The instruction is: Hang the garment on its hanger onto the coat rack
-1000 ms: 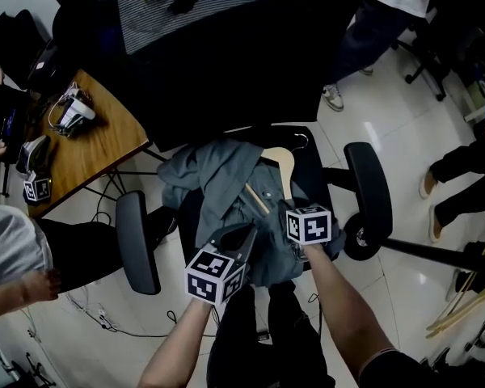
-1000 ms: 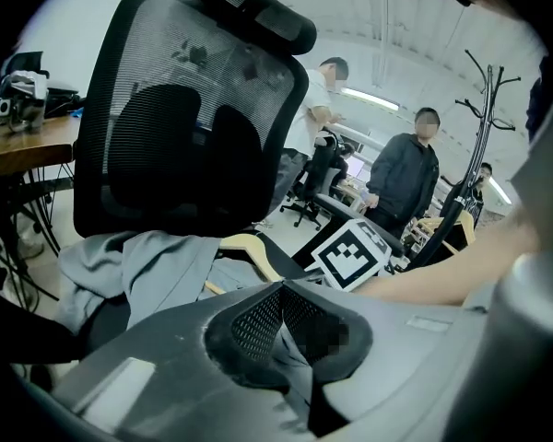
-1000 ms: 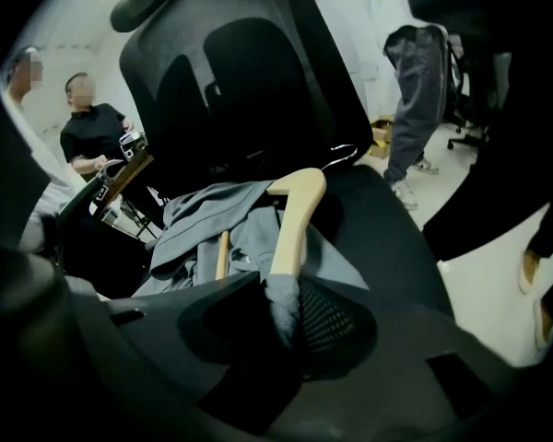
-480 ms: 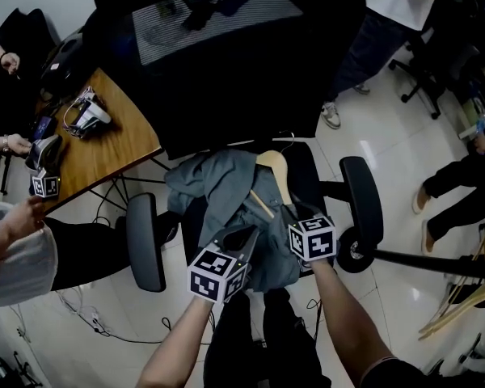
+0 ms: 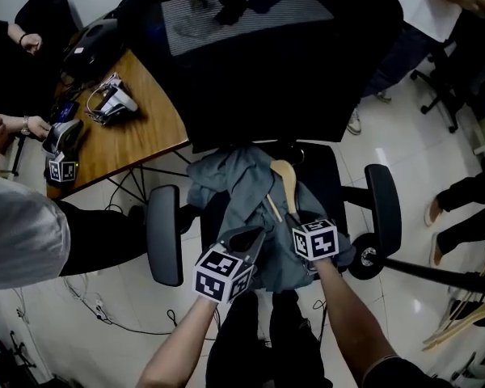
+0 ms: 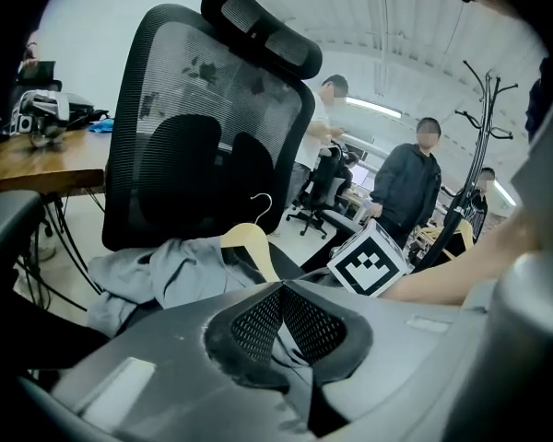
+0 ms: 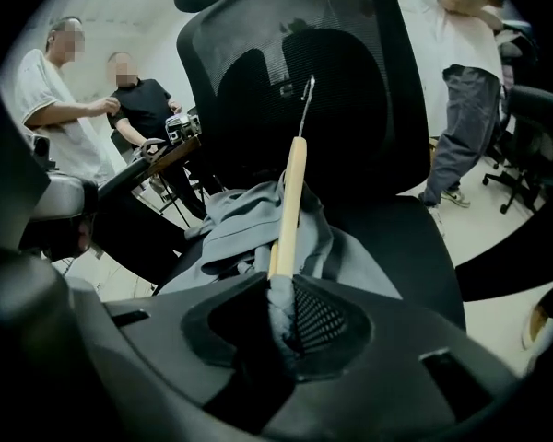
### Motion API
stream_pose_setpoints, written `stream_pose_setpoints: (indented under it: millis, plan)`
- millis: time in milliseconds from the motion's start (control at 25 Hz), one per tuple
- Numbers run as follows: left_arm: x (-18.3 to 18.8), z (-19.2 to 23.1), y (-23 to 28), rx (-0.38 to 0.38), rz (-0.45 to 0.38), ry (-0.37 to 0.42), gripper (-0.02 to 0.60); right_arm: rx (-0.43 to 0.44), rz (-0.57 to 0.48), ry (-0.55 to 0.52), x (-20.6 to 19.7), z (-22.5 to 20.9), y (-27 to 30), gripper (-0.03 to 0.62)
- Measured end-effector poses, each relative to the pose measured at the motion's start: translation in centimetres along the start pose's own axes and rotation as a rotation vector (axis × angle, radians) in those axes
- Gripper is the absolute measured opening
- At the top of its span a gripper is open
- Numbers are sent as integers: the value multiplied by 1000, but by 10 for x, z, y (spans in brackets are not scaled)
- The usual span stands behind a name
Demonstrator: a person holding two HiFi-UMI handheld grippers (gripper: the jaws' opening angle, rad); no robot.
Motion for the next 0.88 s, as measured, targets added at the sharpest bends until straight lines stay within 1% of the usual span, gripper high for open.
stream_pose_setpoints:
  millis: [200,280,360,640,880]
  plan:
    - [0,7,-3,3,2,-4,-12,33,18,-8,3,8,22,97]
    - [2,7,-3,1,2,-3,-12,24,31,-2,1,8,27,91]
    - [4,8,-3,0,1,1,-12,5,16,-1,3,5,24,88]
    - [15,2,-4,-12,-7,31,-12,-18,-83,-47,36,3,-16,86]
    - [33,-9,-21,-49,-34,85,-12,-68,-130,-80,56,4,-80,86]
Point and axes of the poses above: the fingertips, and each gripper's own axes: y forward along the fingers, z to its left, x out of its top, the point moved 4 cm from there along -y, backward along the fingers, and after that the axes turned 13 degrees about -y, right-handed, at the moved point
